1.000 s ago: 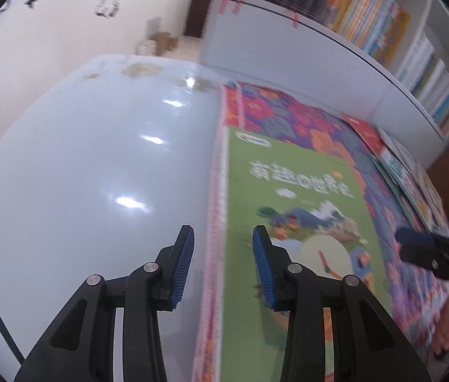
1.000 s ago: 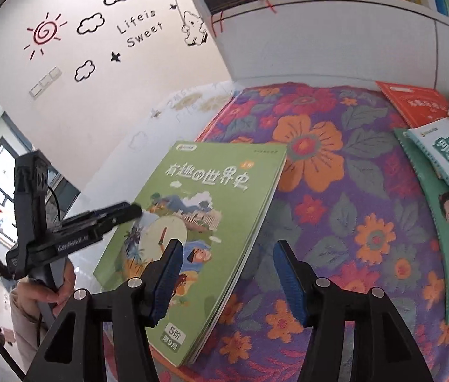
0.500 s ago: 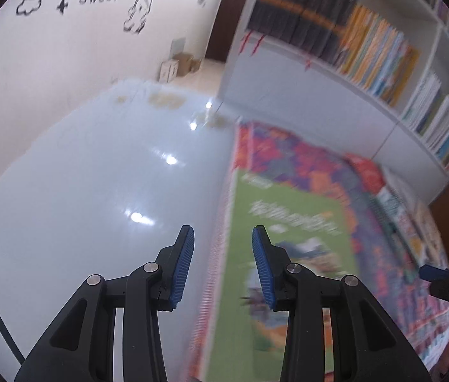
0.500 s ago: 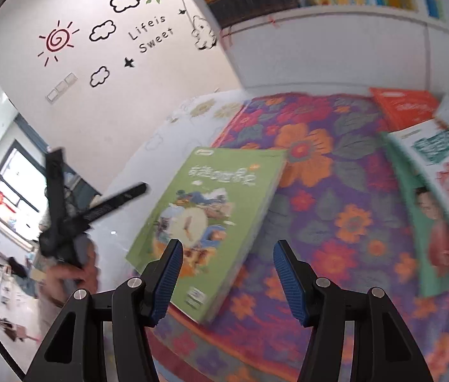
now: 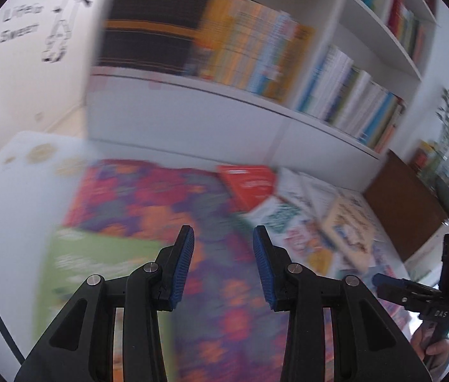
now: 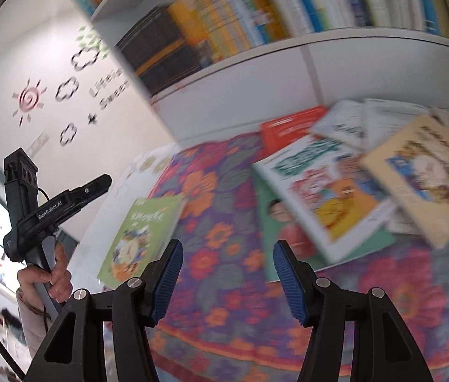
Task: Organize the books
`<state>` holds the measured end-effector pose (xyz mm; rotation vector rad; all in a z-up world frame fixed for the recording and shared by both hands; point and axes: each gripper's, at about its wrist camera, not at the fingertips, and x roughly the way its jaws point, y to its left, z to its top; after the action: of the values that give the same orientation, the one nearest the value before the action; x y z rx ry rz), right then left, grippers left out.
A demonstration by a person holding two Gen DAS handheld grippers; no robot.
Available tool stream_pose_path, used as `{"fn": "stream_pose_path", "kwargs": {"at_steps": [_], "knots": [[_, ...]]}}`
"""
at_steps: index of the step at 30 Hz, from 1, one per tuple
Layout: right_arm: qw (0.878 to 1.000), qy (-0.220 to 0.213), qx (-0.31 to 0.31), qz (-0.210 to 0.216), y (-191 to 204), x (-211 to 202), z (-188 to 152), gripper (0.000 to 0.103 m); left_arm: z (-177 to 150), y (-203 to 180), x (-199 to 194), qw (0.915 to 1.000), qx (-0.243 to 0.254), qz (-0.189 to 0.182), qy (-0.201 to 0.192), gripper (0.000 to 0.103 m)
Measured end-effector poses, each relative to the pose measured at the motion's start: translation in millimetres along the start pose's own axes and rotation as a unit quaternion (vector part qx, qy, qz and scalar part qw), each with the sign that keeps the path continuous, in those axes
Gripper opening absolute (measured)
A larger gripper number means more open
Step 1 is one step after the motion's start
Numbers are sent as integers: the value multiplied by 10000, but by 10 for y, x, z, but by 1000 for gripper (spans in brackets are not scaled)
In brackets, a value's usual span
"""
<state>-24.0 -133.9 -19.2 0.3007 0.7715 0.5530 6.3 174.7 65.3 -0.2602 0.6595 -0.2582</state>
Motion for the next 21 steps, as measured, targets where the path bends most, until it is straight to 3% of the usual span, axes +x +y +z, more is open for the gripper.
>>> {"fn": "stream_pose_path", "kwargs": {"at_steps": [7,10,12,15,17,21], "knots": [[9961,-309,791,-225,-960,-366,193,57,158,-955,755,9965,401,-625,390,36],[9832,-563,1687,-398,-1477,-476,140,63,129,-1328,1233,9897,756,-921,791,37],[9726,-639,2199,-392,-1819,-491,68,64,41,-1512,1582,9862,723,-1018,1083,37],[9685,-587,2387,-407,-2112,-445,37,64,-97,-1740,2036,9804,704,-1176,1412,36],[9702,-669,2309,-292,-2199,-407,27,64,-181,-1888,2244,9799,859,-1089,1437,36],[9711,-738,2196,-582,-2289,-327,-24,64,-304,-2061,2497,9760,868,-1282,1530,36]]}}
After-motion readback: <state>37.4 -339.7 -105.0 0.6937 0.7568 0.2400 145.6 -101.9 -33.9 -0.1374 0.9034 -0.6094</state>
